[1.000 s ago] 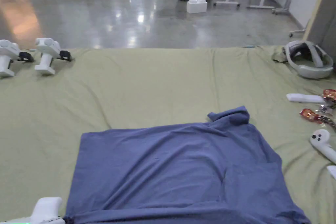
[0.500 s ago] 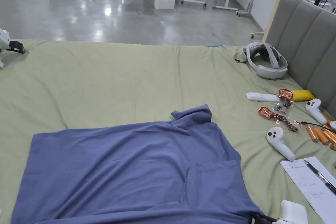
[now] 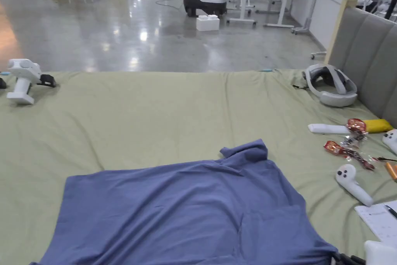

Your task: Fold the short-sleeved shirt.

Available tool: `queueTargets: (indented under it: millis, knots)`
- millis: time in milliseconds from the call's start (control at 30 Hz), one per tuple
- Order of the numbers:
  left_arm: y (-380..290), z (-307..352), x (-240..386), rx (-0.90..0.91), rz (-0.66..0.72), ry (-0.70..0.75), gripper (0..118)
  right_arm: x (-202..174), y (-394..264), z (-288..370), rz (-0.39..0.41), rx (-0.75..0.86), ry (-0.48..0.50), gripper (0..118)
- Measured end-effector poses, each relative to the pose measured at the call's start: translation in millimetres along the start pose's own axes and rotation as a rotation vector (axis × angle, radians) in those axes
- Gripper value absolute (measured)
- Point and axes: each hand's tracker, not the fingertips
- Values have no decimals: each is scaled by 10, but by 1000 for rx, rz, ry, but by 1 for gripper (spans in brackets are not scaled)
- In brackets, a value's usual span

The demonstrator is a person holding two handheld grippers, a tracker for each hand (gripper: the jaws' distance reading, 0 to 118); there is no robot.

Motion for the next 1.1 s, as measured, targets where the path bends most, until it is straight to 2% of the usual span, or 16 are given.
queueTargets:
  millis: [133, 233, 300, 400, 533, 667, 700, 733, 767, 800, 833, 867, 967, 1100]
  knots:
    - [295, 29, 51, 41, -19, -16, 8, -116, 282, -10, 29, 63, 5, 13]
    - [547, -296, -32, 54, -45, -2, 8, -176, 587, -242, 15, 79, 8, 13]
    - [714, -495, -99, 59, 2, -14, 8, -218, 778, -467, 4, 72, 7, 13]
    - [894, -771, -146, 44, 15, 13, 8, -318, 1039, -845, 12, 39, 3, 13]
    - [1054, -1126, -212, -2, 72, 28, 8, -489, 1259, -1366, 82, -40, -20, 13]
    - [1068, -1454, -215, -50, 64, 61, 9, -559, 1341, -1845, 112, -137, -51, 13]
    - [1044, -1519, -201, -62, 73, 66, 23, -572, 1344, -1951, 125, -167, -64, 14]
    - [1042, -1563, -207, -62, 77, 82, 52, -596, 1332, -1985, 127, -173, -68, 16]
    - [1047, -1601, -232, -74, 84, 93, 88, -581, 1328, -2031, 126, -191, -66, 30]
    - [1057, -1580, -252, -74, 95, 87, 99, -571, 1332, -2072, 117, -213, -65, 66]
    - [1046, -1522, -273, -50, 105, 82, 99, -559, 1337, -2092, 108, -229, -57, 86]
    - [1066, -1457, -285, -39, 111, 73, 99, -542, 1342, -2016, 103, -225, -50, 89]
    - [1009, -952, -236, 64, 58, 15, 99, -545, 1390, -1612, 89, -112, 9, 89]
    - [823, -95, -24, 248, -68, -28, 99, -620, 1320, -681, 103, 79, 78, 89]
